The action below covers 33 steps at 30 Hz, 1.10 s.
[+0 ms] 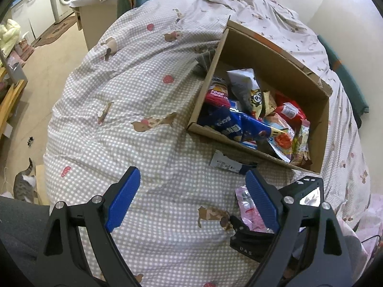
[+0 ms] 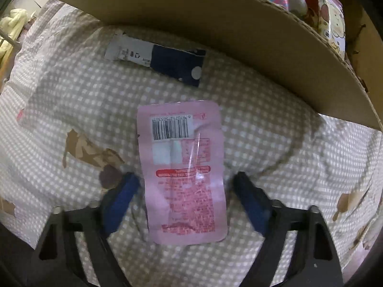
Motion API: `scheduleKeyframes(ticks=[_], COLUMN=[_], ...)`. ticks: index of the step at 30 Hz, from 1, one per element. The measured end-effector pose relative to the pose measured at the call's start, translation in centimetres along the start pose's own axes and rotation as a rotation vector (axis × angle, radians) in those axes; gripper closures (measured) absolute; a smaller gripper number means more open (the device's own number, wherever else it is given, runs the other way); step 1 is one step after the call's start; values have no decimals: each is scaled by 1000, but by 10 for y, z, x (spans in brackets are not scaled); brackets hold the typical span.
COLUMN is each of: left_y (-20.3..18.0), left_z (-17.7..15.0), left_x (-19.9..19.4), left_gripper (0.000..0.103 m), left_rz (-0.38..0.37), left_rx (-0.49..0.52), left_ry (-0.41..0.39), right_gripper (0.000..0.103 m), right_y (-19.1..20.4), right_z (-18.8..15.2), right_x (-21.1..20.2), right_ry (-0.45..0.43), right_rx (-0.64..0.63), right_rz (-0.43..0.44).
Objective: Organize snacks
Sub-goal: 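Grasp the pink pouch with the right tool, then grasp the white-and-blue bar with left tool while right tool holds pink pouch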
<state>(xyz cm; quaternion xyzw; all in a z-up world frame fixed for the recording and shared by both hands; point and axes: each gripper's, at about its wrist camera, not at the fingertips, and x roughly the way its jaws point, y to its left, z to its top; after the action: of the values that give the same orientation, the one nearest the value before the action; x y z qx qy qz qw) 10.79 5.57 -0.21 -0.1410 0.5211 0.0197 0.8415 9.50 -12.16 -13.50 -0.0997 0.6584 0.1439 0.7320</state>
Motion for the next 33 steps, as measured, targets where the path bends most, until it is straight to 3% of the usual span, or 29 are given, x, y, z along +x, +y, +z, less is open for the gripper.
scheduleKeyframes(ticks=[1, 3, 4, 6, 9, 20, 29, 33], left_y=[-2, -5, -7, -9, -8, -3, -3, -9], left_z=[0, 0, 0, -1, -2, -7, -24, -31], left_x=[0, 0, 1, 2, 2, 9, 36, 51], left_gripper=[15, 15, 15, 15, 15, 15, 15, 16], left_rz=[-1, -5, -8, -9, -4, 46, 90, 111], left_rx=[5, 13, 16, 22, 19, 25, 29, 22], left_ry=[-1, 1, 2, 7, 8, 15, 71, 92], right_gripper=[42, 46, 57, 66, 66, 66, 66, 66], right_y=[0, -4, -9, -20, -41, -93, -127, -133], right_z=[1, -1, -5, -14, -32, -84, -92, -90], right_x=[-1, -8, -12, -22, -41, -105, -129, -122], right_ry=[-5, -21, -27, -38, -56, -208, -375, -391], right_rx=[10, 23, 25, 38, 93, 226, 388, 443], right_rz=[11, 40, 57, 79, 155, 291, 326, 361])
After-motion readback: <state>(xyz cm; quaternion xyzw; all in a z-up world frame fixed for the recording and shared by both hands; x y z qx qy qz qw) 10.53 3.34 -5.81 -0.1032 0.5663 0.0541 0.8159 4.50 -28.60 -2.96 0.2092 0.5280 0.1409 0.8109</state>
